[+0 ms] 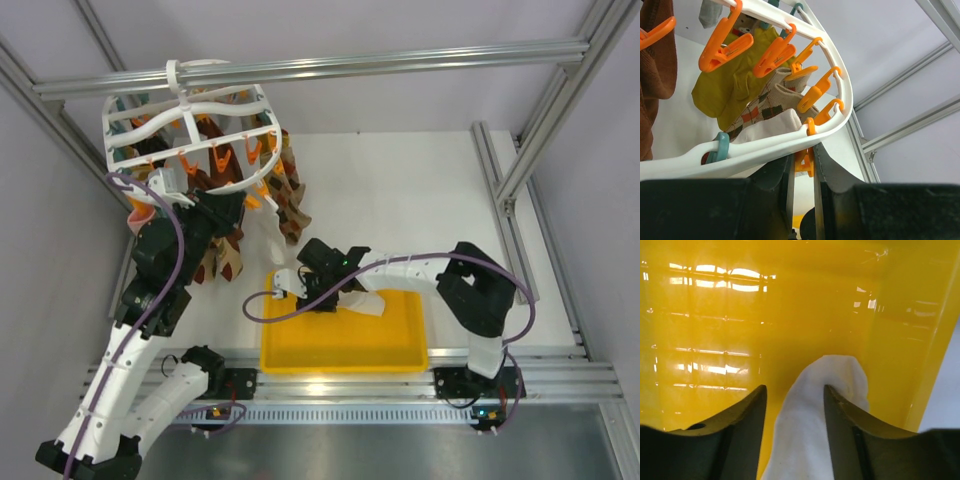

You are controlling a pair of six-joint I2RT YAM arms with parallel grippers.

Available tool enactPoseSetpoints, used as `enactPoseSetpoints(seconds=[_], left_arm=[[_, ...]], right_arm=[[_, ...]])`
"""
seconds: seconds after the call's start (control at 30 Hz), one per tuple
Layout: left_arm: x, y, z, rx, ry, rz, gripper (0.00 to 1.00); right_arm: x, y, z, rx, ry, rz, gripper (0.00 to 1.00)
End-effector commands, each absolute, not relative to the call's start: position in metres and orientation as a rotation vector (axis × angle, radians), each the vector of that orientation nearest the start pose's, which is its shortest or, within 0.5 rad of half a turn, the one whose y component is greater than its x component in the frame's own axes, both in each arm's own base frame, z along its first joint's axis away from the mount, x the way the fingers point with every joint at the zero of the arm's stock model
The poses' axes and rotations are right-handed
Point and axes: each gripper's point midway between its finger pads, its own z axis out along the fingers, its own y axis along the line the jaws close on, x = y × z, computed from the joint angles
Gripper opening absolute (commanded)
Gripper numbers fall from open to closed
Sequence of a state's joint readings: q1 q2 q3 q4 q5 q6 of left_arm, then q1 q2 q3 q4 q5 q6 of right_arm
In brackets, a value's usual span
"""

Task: Clip the socks to the hanger
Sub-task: Pick up the sock from the bin.

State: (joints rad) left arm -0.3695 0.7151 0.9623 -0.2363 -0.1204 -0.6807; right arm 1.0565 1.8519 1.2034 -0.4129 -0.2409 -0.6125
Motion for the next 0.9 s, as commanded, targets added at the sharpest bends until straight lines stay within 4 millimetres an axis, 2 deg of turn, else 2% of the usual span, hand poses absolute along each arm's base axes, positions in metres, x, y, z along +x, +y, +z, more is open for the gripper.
enactPoseSetpoints(seconds=[0.0, 0.07, 0.2, 0.23, 0.37, 0.4, 0.47, 0.5, 0.53, 0.6, 0.63, 0.67, 0.73, 0.77, 0.87], left_arm=[[0.281, -0.098, 0.384, -0.387, 1.504, -0.682, 0.0], [0.28, -0.098, 0.384, -0.387, 1.504, -0.682, 0.0], [0.281, -0.098, 0.384, -0.384, 1.502, -0.68, 0.0], [0.281, -0.098, 0.384, -0.385, 1.502, -0.681, 0.0], [0.282, -0.098, 0.385, -0.383, 1.504, -0.674, 0.0], [0.282, -0.098, 0.386, -0.381, 1.499, -0.672, 0.0], [0.282, -0.098, 0.388, -0.381, 1.494, -0.673, 0.0], [0.282, -0.098, 0.387, -0.379, 1.496, -0.673, 0.0], [0.282, -0.098, 0.389, -0.378, 1.494, -0.676, 0.0], [0.282, -0.098, 0.389, -0.378, 1.494, -0.676, 0.0], [0.282, -0.098, 0.389, -0.377, 1.494, -0.675, 0.0], [0.283, -0.098, 0.389, -0.377, 1.494, -0.675, 0.0], [0.283, -0.099, 0.388, -0.379, 1.495, -0.676, 0.0], [0.283, -0.098, 0.389, -0.38, 1.495, -0.675, 0.0], [0.284, -0.099, 0.388, -0.383, 1.501, -0.677, 0.0]], right_arm=[[0.191, 0.389, 0.039, -2.021, 1.701, 0.488, 0.45], [0.184, 0.385, 0.03, -2.069, 1.71, 0.513, 0.37], [0.179, 0.38, 0.031, -2.096, 1.706, 0.532, 0.0], [0.18, 0.379, 0.035, -2.083, 1.709, 0.538, 0.0], [0.178, 0.39, 0.084, -1.958, 1.643, 0.689, 0.0], [0.18, 0.395, 0.111, -1.903, 1.584, 0.717, 0.0], [0.177, 0.4, 0.135, -1.843, 1.543, 0.782, 0.0], [0.178, 0.403, 0.159, -1.794, 1.485, 0.801, 0.0], [0.176, 0.403, 0.169, -1.766, 1.479, 0.826, 0.0], [0.173, 0.405, 0.201, -1.697, 1.419, 0.868, 0.0], [0.171, 0.406, 0.209, -1.672, 1.403, 0.886, 0.0], [0.17, 0.404, 0.23, -1.628, 1.355, 0.912, 0.0], [0.17, 0.408, 0.256, -1.53, 1.3, 0.948, 0.0], [0.167, 0.406, 0.276, -1.482, 1.26, 0.964, 0.0], [0.164, 0.404, 0.31, -1.364, 1.225, 1.024, 0.0]])
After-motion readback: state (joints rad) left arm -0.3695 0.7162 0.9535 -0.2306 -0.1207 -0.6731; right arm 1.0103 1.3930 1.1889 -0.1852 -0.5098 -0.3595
